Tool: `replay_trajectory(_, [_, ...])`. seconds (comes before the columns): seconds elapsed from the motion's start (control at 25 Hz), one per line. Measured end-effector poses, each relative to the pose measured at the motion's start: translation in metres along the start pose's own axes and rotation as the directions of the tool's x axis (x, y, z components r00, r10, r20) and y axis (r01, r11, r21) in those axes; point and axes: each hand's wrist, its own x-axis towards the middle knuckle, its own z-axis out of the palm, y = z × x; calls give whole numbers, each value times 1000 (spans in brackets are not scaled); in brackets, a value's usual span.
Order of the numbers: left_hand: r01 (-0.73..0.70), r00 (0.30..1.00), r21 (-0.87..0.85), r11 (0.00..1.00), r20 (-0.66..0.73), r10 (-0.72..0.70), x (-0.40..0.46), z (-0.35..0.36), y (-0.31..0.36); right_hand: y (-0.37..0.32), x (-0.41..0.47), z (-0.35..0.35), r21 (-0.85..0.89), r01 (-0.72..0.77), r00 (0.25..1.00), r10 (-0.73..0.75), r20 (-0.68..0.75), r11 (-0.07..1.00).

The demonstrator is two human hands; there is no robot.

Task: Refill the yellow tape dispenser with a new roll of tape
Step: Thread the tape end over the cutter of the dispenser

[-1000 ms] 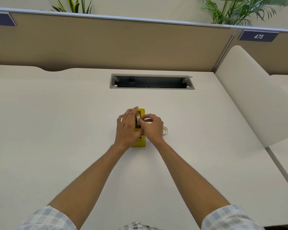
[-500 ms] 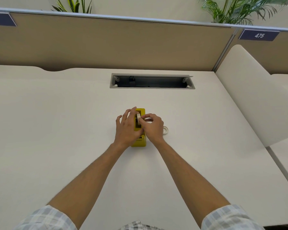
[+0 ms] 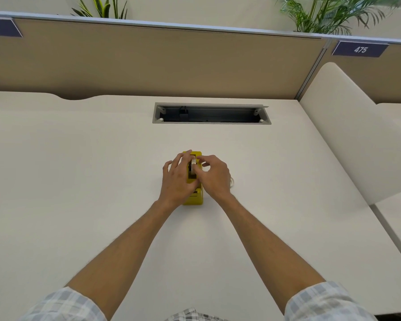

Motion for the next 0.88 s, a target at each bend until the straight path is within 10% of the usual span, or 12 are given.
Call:
replay_trajectory(0.44, [1,1000,-57,998,9,-1,-2,3,-1,-9,14,-17,-528,366,930,-282,236,766])
replay_trajectory(0.88, [49,985,26,998,164,-52,10,-2,-13,-16,21,-19,-595,442,897,-336,288,671])
